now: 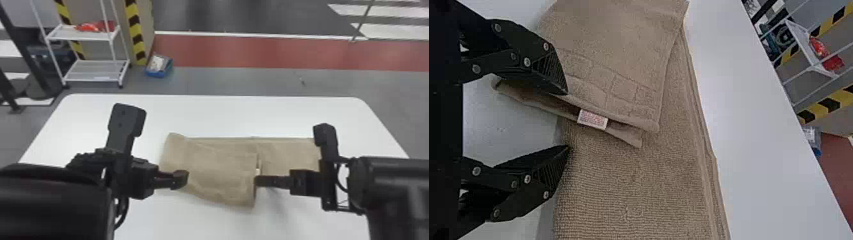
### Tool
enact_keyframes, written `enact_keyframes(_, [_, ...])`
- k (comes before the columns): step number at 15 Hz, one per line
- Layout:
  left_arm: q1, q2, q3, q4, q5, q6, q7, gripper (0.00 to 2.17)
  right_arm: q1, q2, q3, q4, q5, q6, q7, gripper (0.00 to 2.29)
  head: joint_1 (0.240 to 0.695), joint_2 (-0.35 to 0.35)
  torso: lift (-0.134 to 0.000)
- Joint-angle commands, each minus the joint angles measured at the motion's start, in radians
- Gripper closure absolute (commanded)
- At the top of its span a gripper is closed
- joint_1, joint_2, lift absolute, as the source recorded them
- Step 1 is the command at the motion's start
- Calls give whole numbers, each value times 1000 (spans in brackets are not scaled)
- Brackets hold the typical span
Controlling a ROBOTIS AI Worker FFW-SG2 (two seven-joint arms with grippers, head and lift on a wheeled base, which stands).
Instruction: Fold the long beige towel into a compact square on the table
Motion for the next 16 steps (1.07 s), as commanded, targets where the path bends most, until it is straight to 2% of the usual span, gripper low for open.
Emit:
enact_keyframes(1, [0,2,4,0,0,0,0,39,-23,1,-7,21,-7,11,0,593,695,-48,-124])
enact_keyframes(5, [-3,3,4,5,3,-12,0,60,-46,1,-5,25,-16,11,-1,593,695,-43,-124])
enact_keyframes(12, [-3,10,48,3,29,-18,0,63,-55,1,-21,-2,-78,11,14,589,695,-24,-124])
enact_keyframes(16, [-1,11,50,9,32,-37,-3,63,-61,1,-24,-22,-56,11,14,586,695,-10,-124])
